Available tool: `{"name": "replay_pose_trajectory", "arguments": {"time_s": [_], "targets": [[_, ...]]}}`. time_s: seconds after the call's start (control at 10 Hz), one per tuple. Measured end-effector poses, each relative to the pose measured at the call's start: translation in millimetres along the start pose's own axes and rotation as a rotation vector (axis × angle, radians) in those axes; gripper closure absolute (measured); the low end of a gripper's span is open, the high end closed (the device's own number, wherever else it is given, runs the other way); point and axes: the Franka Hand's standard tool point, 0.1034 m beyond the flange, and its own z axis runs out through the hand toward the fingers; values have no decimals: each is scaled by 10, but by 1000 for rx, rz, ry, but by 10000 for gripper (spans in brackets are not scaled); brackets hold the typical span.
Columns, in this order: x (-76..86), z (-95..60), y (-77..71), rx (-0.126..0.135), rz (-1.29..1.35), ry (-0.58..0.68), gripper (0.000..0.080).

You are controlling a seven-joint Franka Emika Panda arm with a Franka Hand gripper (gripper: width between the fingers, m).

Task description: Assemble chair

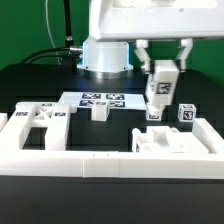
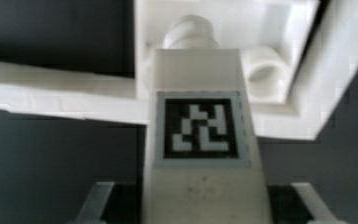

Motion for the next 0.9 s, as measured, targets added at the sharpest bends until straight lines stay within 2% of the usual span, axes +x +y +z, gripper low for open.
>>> {"name": "replay_pose_trajectory", "arguments": {"time_s": [0.4, 0.6, 0.9], "targets": [[-9, 25, -20, 1, -18, -3, 512], [212, 153, -196, 8, -53, 25, 512], [278, 197, -182, 3, -70, 72, 512]]}}
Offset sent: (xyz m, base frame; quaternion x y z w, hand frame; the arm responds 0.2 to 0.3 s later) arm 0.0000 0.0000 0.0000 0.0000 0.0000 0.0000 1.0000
